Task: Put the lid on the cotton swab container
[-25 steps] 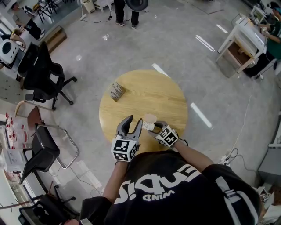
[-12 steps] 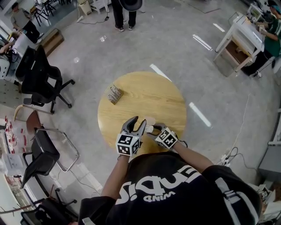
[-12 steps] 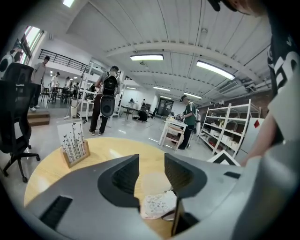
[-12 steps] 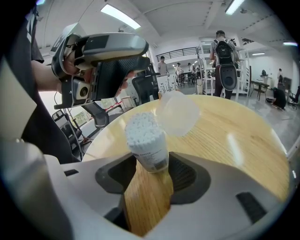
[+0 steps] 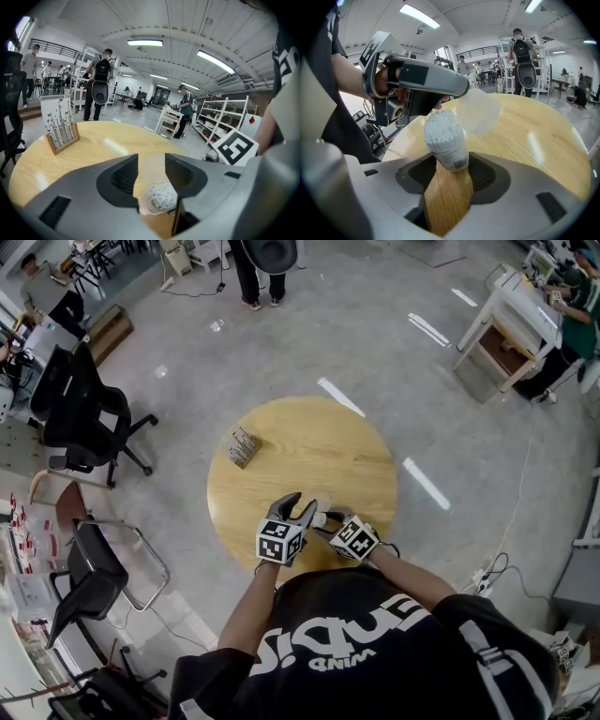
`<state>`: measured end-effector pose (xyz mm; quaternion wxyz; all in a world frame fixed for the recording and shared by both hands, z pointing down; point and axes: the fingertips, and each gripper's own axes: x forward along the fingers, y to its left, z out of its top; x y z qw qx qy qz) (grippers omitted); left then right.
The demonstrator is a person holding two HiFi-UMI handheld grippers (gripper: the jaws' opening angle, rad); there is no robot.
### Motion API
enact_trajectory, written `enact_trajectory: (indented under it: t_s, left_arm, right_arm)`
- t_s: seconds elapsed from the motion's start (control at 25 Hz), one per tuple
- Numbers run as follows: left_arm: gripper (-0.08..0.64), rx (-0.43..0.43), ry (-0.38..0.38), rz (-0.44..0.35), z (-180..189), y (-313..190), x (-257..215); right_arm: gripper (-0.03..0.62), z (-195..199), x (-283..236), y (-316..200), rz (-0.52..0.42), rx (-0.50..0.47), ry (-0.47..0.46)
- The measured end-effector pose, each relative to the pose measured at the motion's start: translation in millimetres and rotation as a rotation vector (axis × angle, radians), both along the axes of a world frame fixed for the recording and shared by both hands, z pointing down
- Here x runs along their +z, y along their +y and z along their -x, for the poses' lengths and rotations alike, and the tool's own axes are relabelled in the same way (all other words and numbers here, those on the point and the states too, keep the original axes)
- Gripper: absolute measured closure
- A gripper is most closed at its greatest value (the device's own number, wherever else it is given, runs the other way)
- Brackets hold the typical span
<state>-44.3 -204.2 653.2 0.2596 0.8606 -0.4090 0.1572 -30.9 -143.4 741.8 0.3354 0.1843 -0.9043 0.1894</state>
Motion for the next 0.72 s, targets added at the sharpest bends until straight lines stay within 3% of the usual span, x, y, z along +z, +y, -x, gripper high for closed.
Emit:
enact_trajectory:
  t_s: [0.72]
  left_arm:
    - [0.385,0.061,0.015,-0.002,-14,1,-3]
  right_arm:
    - [0.383,-2,2,1,-0.001,-0.021,0.017]
